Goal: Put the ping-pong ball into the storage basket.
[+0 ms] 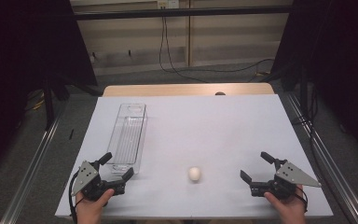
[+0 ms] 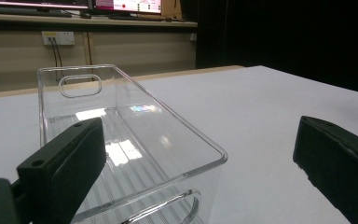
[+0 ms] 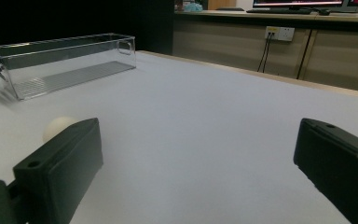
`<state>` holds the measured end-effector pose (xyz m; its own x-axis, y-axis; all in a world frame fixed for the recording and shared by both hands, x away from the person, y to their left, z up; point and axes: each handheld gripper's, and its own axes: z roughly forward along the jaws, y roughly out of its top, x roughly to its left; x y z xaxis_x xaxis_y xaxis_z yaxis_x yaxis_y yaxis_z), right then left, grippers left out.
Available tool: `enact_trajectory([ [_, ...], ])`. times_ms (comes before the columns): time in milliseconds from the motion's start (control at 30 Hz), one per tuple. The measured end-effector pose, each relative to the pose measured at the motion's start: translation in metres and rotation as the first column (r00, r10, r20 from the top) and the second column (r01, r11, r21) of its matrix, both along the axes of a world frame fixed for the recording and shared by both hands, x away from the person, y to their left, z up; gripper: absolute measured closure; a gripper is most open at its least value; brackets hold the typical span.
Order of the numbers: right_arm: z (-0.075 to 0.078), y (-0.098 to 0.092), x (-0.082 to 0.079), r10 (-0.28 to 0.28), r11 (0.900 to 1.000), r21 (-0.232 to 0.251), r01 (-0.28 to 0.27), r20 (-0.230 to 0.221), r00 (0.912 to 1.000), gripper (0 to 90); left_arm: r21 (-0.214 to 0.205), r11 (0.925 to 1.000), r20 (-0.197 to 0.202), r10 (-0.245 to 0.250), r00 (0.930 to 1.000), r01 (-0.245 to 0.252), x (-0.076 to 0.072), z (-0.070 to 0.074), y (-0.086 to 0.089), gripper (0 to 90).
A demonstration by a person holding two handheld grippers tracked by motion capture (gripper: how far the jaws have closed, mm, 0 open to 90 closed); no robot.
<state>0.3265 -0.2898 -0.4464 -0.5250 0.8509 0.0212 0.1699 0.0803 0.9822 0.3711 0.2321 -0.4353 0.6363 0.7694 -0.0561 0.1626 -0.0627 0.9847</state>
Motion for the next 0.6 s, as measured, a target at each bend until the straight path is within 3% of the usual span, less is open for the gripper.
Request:
enact_trajectory([
  [433,0.0012,0.0010,-0.0004,0.007,1.0000,0.002,-0.007,-0.001,1.0000,0.7,-0.029,0.9992,-0.001,-0.028,0.9996,0.027,-0.0002,0.0032,-0.0052,1.7],
  [600,0.0020,0.0015,-0.0002,0.007,1.0000,0.002,-0.007,0.001,1.0000,0.7,-0.027,0.9995,-0.005,-0.015,0.9999,0.015,-0.0007,0.0052,-0.0075,1.7],
])
